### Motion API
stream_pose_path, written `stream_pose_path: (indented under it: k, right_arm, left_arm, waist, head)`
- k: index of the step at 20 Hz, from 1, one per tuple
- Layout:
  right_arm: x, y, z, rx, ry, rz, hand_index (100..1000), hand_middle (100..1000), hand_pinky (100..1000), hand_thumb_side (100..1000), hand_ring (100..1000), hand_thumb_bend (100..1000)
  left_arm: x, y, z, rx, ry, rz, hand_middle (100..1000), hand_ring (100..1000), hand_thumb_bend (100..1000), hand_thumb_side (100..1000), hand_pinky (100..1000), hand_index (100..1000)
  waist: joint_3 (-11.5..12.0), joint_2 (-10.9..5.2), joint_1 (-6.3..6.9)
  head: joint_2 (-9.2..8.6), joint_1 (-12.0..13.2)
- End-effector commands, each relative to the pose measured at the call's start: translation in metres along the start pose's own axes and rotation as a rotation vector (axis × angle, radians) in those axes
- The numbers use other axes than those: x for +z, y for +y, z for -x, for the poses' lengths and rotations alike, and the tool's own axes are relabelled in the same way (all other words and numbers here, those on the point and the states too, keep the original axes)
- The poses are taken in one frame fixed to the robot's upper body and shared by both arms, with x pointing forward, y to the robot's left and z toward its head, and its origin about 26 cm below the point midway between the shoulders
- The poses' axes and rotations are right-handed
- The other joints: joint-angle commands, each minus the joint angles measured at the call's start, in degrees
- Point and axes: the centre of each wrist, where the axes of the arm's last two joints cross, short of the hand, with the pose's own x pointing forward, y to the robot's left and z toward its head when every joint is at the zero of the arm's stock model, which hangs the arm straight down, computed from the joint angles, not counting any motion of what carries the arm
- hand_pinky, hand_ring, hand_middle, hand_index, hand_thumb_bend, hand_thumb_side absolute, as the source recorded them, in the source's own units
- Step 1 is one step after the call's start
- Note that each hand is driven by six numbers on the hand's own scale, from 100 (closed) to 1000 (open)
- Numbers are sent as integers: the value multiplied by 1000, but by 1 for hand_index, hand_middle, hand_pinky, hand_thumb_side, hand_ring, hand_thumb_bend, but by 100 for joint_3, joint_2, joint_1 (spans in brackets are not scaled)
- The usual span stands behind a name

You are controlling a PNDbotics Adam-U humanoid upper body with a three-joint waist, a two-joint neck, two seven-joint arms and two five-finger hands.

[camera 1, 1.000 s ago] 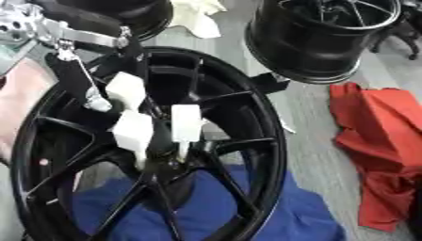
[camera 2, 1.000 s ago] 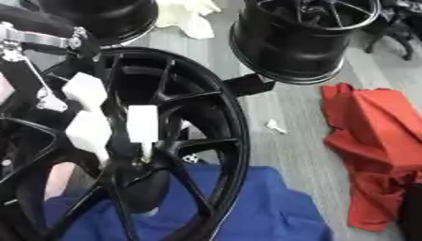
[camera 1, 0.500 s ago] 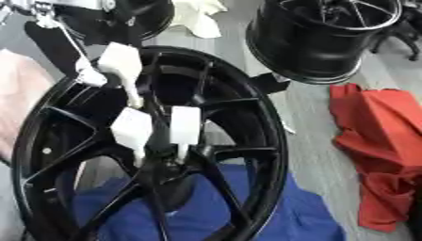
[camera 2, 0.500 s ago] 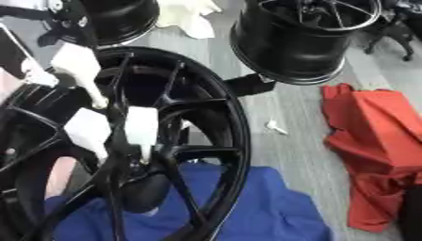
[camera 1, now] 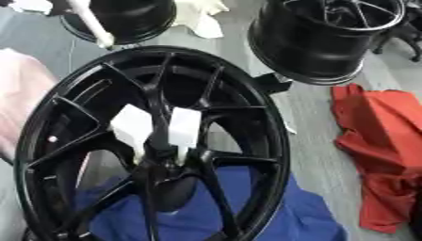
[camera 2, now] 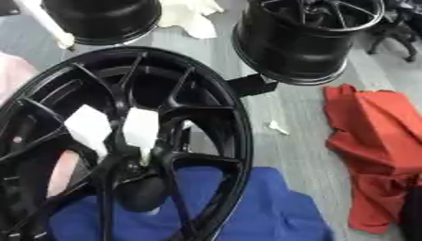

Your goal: Pull the pin out of the wheel hub.

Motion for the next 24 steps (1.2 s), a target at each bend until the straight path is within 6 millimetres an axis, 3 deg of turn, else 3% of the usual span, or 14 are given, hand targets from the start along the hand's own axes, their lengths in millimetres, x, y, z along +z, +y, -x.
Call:
stream_pose_path:
  k: [1,2,3,4,5,6,7,9,10,12,14,15,20,24]
  right_arm:
    - [-7,-9,-12,21,-41,20,579,369,362,285,327,100]
    - [-7,-9,-12,22,-41,21,579,368,362,286,327,100]
    - [-7,-9,-12,21,-40,21,579,368,362,286,327,100]
    - [-7,-8,-12,20,-40,20,579,368,362,285,326,100]
    - [-7,-8,-13,19,-40,18,579,368,361,285,326,100]
    - [-7,-8,-13,19,-40,16,579,368,361,286,326,100]
    - [-7,-8,-12,19,-40,15,579,368,361,286,326,100]
    - [-7,-7,-12,18,-38,13,579,368,361,286,326,100]
    - [-7,-7,-12,18,-37,12,579,368,362,287,326,100]
    - [-7,-7,-11,17,-36,13,579,368,362,287,326,100]
    - [-7,-7,-11,15,-35,12,579,367,361,288,326,100]
    - [-7,-7,-11,15,-35,11,579,367,362,289,326,100]
    - [-7,-8,-11,16,-35,14,579,367,362,287,326,100]
    - [-7,-7,-12,15,-37,12,579,367,363,286,327,100]
  left_arm:
    - [35,22,32,23,173,-122,276,315,101,100,494,429]
    - [42,21,44,38,230,-139,336,372,127,100,547,491]
    - [46,17,56,50,285,-146,475,496,131,100,655,632]
    - [49,11,68,60,337,-139,720,734,156,100,799,838]
    - [51,6,77,66,384,-120,818,836,183,137,891,897]
    - [53,1,86,64,426,-94,885,915,251,534,945,951]
    - [54,-3,91,59,457,-73,898,925,263,743,943,963]
    - [54,-6,96,50,491,-61,889,906,134,997,912,953]
    - [52,-7,96,49,489,-62,880,897,118,1000,902,937]
    - [51,-4,92,54,469,-87,833,856,100,907,865,877]
    - [50,-3,88,66,446,-116,844,869,100,868,878,907]
    - [50,-2,88,74,442,-123,837,866,100,773,875,906]
    - [52,6,78,101,409,-230,681,726,100,569,755,801]
    - [42,1,64,100,312,-278,643,688,100,560,742,784]
  waist:
    - [8,-76,32]
    - [10,-72,38]
    - [7,-68,42]
    - [1,-65,43]
    - [-8,-63,44]
    - [-17,-63,45]
    - [-26,-64,43]
    - [-38,-69,32]
    - [-38,-72,28]
    - [-27,-75,23]
    - [-21,-77,25]
    - [-20,-78,28]
    - [-16,-83,43]
    - [-30,-85,43]
  head:
    - [2,-44]
    - [-1,-45]
    - [-7,-47]
    - [-12,-48]
    - [-16,-49]
    - [-17,-49]
    - [-17,-49]
    - [-12,-55]
    - [-11,-57]
    - [-5,-62]
    - [-8,-59]
    - [-9,-59]
    - [-4,-71]
    - [-3,-72]
